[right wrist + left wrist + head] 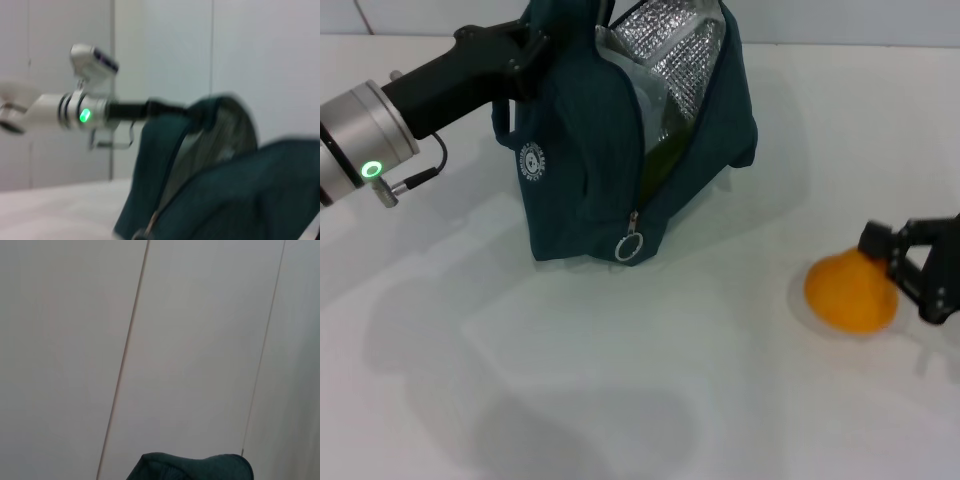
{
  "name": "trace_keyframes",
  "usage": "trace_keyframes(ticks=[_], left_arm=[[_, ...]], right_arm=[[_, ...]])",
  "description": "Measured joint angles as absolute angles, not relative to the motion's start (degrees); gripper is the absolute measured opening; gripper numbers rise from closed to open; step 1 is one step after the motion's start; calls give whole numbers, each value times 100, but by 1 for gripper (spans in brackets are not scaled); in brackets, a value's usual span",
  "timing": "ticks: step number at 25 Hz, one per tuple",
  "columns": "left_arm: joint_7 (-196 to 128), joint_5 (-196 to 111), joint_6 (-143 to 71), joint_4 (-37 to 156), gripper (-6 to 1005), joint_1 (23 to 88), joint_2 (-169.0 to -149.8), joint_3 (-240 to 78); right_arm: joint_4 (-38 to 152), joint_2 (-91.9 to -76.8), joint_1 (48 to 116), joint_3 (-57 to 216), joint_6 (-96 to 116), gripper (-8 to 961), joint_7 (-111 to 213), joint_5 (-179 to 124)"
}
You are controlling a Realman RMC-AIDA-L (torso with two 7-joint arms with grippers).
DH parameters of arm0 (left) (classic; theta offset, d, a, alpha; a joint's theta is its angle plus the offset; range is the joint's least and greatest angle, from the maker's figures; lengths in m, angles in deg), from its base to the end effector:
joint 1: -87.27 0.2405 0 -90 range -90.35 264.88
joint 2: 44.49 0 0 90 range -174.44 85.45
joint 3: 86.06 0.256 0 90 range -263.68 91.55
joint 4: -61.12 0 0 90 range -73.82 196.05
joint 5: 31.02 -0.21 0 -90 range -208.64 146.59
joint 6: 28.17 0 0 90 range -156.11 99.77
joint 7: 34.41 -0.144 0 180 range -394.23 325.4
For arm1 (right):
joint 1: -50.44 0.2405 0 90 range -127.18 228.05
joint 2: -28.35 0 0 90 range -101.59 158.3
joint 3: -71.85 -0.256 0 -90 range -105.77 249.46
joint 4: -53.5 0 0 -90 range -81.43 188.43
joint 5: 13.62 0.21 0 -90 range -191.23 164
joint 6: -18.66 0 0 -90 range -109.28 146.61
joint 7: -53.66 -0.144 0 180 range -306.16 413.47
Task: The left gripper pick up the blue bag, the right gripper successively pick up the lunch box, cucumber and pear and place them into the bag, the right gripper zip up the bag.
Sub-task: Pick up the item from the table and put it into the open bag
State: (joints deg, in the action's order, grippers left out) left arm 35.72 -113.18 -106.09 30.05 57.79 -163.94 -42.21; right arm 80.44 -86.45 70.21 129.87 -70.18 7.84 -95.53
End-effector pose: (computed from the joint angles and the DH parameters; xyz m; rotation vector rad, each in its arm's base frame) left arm -0.2471 0.3669 0.0224 -2.2327 -0.5950 -1.0902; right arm 0.2908 0.2880 0.0027 -2.5015 0.1651 0.8791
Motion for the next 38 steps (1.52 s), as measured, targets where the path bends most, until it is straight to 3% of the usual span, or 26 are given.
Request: trace_keyframes(ticks=[7,18,23,38], left_arm=[[3525,-11299,-10624,3000,65,5792,-16393,-4221],[3415,-11266,-10648,3067,66,5750,-16411,-4193],[3414,-11262,-10648,3093,66,5723,-16412,-4190],[3414,-11190,-10645,3098,68,5721,-16411,-4182]], right_arm=[[8000,-8688,7330,12886,-7569,38,1001,-8440],[7813,-8738,9349,12905,-7003,37,-59,-7974],[7817,-8740,9907,13319,-6304,37,-505,-7999],[7871,-8754,10138,14571,-5459,38,-874,-7999]])
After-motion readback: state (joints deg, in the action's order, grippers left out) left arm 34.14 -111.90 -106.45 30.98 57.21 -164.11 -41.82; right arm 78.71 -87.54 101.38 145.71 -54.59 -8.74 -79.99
